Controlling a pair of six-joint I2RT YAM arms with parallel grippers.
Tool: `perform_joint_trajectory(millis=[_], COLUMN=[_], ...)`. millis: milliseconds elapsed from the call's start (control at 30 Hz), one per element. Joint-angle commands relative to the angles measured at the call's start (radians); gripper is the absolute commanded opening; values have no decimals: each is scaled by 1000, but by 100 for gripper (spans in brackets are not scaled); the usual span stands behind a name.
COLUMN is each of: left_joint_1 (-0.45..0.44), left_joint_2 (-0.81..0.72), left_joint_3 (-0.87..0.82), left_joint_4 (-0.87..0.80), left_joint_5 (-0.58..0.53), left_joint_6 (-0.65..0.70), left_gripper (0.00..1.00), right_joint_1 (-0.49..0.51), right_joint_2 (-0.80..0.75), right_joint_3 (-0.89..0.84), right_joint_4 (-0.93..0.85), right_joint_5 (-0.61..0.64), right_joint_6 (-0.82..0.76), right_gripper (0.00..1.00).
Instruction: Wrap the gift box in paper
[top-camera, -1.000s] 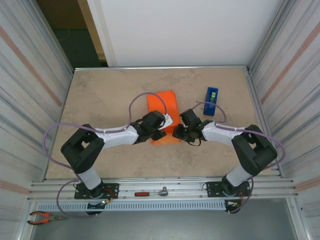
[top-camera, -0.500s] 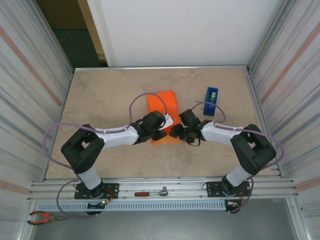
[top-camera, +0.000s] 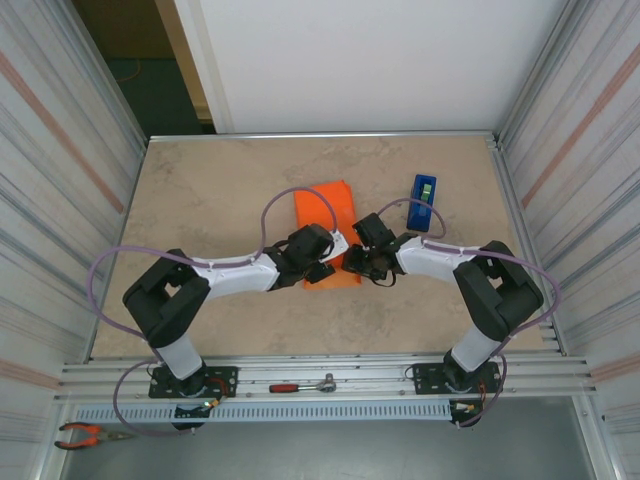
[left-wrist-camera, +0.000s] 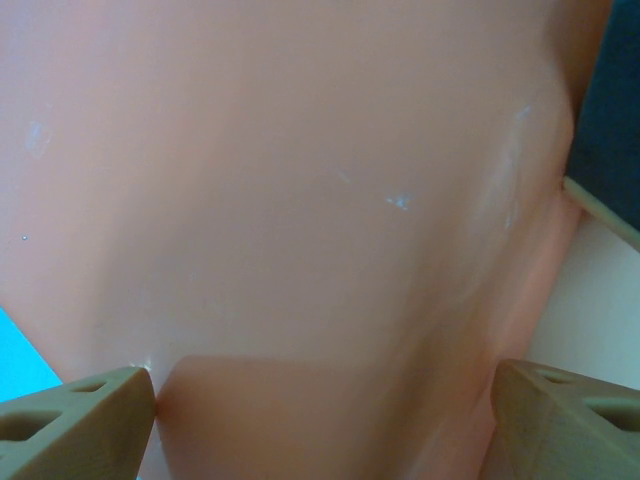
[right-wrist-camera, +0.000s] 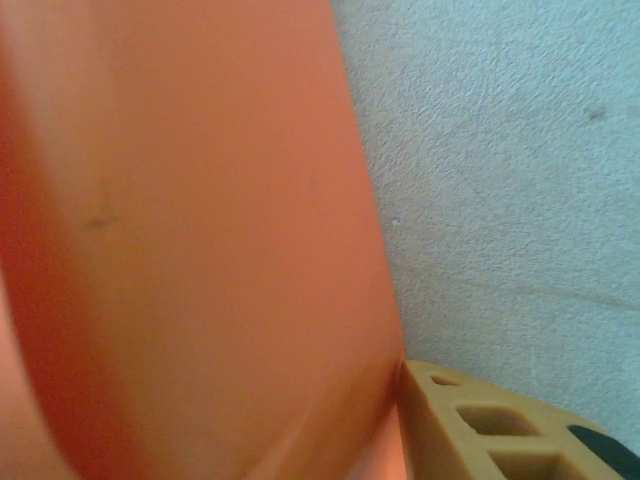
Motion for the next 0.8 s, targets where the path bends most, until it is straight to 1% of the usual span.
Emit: perform_joint_trajectory(millis=[0,100,333,533,767], left_joint_1=[-11,-19,-29,-32,-34], left_joint_2=[30,43,52,41,28], left_joint_3=[-9,-19,-38,-22,-19], left_joint_4=[15,37,72,52,40], left_joint_5=[-43,-82,-132,-115,-104], left_joint_6=[8,24,36,28,20], left_gripper=[87,86,86,86,86], right_joint_1=[13,19,29,23,3], right_joint_2=[14,15,-13,-43,-43], right_joint_3=[16,13,-12,-48,-37], right_joint_4=[-18,-20,-20,-19,-12], right_joint_5=[17,22,34,50,37], right_joint_6=[-10,-5,7,25,21], right_gripper=[41,40,42,43,44])
